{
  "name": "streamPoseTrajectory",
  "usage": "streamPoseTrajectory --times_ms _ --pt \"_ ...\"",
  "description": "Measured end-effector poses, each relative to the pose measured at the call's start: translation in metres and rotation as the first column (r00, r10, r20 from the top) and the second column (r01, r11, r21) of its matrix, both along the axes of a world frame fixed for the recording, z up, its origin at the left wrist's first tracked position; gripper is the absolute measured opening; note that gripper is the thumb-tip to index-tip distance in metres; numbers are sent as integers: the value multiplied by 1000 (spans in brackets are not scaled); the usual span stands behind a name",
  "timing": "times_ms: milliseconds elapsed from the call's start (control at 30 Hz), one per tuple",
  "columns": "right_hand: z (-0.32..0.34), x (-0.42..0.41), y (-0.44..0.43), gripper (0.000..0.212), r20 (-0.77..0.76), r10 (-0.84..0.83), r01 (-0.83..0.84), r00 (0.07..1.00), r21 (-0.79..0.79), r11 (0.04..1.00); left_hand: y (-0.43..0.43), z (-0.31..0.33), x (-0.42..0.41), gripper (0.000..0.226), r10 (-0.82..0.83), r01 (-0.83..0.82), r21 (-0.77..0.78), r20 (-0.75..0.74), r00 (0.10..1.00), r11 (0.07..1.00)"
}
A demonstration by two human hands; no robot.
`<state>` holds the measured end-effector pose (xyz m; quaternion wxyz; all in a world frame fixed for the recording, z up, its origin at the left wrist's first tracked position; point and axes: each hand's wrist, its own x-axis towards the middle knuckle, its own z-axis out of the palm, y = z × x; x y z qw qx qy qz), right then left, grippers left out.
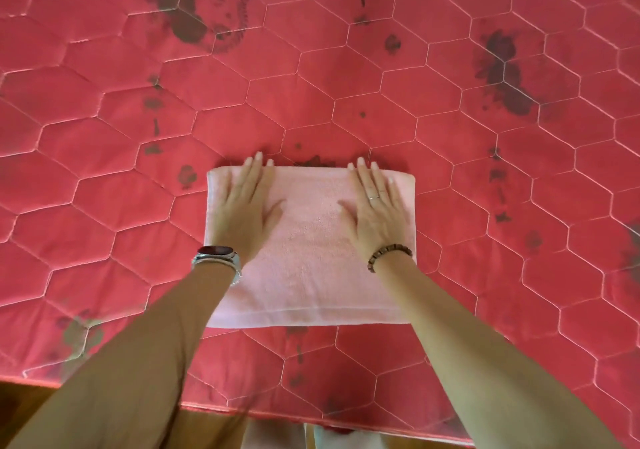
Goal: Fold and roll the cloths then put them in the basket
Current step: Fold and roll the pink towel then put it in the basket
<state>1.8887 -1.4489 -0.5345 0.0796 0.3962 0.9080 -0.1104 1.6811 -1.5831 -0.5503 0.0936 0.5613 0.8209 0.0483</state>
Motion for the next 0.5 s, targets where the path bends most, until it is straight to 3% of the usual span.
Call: streamPoseTrajectory --times_ms 267,500 --pt "-2 27 21 68 49 -150 149 987 30 988 -13 6 -24 64 153 -156 -40 -53 987 987" --pt "13 9 -48 60 -60 138 -140 989 -25 990 -30 26 47 61 -14 12 17 99 995 1000"
